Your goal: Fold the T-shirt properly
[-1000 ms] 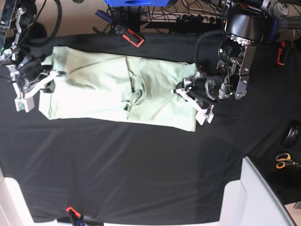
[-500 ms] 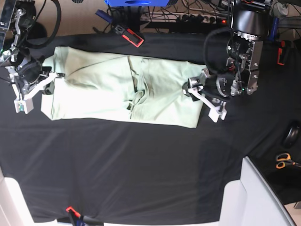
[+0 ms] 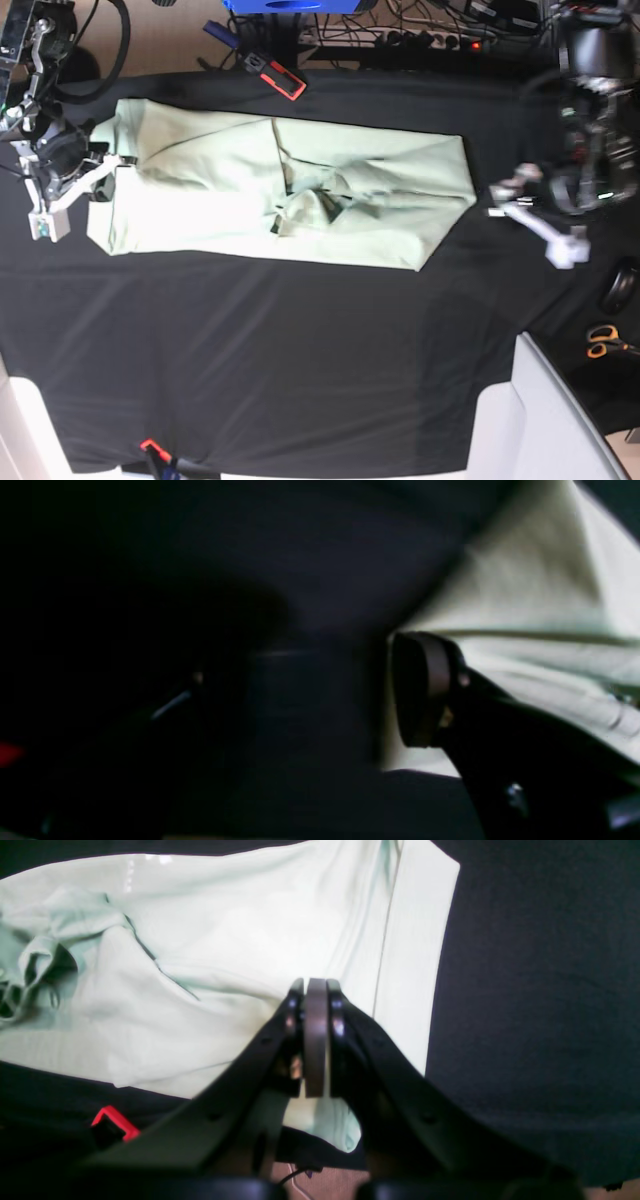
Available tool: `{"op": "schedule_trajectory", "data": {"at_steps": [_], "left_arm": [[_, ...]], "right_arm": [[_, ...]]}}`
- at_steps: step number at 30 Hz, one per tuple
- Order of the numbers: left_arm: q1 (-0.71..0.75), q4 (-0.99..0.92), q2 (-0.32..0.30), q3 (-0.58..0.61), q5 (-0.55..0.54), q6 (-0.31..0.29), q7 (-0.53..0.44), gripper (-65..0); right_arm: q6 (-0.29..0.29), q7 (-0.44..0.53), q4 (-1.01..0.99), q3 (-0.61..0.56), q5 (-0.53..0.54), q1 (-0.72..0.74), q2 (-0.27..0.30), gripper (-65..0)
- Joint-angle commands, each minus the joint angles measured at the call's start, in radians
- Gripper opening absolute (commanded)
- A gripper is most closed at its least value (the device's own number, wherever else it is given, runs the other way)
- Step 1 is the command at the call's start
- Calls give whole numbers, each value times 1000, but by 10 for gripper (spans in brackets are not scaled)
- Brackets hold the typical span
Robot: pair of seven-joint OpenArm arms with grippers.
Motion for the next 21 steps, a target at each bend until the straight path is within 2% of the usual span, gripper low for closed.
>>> {"op": "schedule_trajectory", "data": {"at_steps": [1, 3, 8, 11, 14, 16, 19, 21], "left_arm": [[13, 64, -24, -34, -6, -2, -4, -198], [82, 169, -38, -83, -6, -2, -4, -198], [173, 294, -15, -112, -8, -2, -4, -200], [177, 300, 5, -114, -8, -2, -4, -205], [181, 386, 25, -114, -11, -2, 1, -207], [176, 455, 40, -114, -12, -2, 44, -207], [139, 544, 86, -155, -12, -2, 146, -208], [105, 570, 144, -247, -12, -2, 217, -208]], "right_arm": [[4, 17, 13, 10, 10, 18, -1, -634], [4, 11, 5, 59, 10, 31, -26, -585], [6, -3, -61, 113, 10, 69, -43, -325], [6, -13, -76, 114, 10, 77, -41, -218], [6, -15, -75, 107, 10, 77, -41, -209], [9, -16, -66, 94, 8, 74, -40, -209], [66, -29, -12, 9, 8, 58, -18, -209], [97, -70, 40, -71, 6, 52, -3, -210]]}}
